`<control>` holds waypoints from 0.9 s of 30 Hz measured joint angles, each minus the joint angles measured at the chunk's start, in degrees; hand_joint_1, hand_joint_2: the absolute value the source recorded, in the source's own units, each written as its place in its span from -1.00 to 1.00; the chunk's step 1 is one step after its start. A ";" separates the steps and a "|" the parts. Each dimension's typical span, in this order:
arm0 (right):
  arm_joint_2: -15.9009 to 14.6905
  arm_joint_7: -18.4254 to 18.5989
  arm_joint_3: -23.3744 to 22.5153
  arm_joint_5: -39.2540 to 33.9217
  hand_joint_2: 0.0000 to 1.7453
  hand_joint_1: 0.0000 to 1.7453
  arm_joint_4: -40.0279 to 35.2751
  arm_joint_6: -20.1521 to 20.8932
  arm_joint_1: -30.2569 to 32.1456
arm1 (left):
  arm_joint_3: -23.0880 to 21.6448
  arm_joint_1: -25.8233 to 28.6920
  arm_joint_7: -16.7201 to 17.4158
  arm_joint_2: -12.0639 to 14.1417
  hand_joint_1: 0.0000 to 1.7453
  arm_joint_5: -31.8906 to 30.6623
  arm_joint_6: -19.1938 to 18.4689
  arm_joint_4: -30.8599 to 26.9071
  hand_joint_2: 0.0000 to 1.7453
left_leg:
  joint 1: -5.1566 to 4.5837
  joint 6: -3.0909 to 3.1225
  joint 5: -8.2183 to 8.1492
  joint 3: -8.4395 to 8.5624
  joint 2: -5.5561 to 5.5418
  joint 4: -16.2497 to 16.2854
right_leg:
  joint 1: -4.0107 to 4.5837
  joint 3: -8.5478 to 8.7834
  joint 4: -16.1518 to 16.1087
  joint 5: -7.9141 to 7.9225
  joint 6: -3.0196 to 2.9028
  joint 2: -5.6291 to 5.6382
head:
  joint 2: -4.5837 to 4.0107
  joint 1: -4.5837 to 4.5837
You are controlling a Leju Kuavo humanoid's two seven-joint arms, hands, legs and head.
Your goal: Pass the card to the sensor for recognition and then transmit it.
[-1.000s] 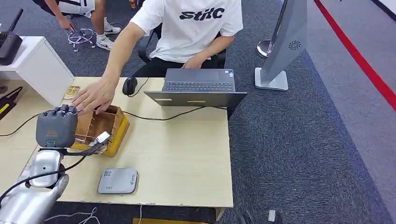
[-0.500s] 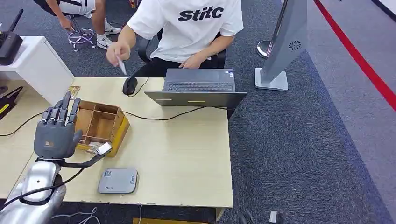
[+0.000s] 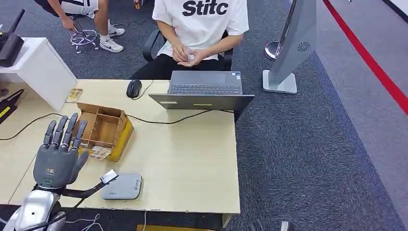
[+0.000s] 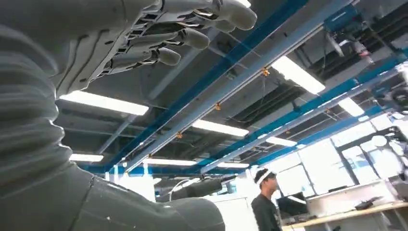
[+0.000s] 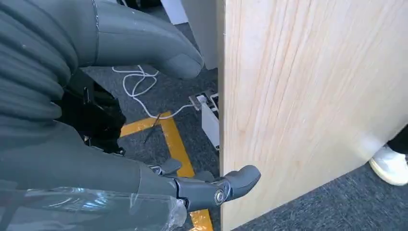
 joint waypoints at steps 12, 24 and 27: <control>-0.15 -0.44 -1.01 -1.00 1.00 -1.00 -0.02 0.02 0.40 | -0.96 4.98 10.65 1.12 -1.00 0.00 0.43 1.13 1.00 | 0.02 0.01 -0.02 -0.02 0.00 0.00 | 0.00 -0.05 -0.02 -0.03 0.04 -0.01 | 0.00 0.02; -0.15 -0.11 -0.96 -0.92 1.00 -1.00 -0.02 0.02 0.41 | -4.85 3.27 16.79 5.99 -1.00 0.00 5.16 17.75 1.00 | 0.05 -0.01 0.00 -0.04 -0.01 -0.01 | 0.03 -0.05 0.00 -0.03 0.03 -0.01 | 0.00 0.00; -0.15 -0.09 -0.96 -0.90 1.00 -1.00 -0.02 0.02 0.42 | -5.16 2.97 16.86 6.38 -1.00 0.00 5.16 18.56 1.00 | 0.04 -0.01 0.00 -0.04 0.00 -0.01 | 0.03 -0.05 -0.01 -0.03 0.03 0.00 | 0.00 0.02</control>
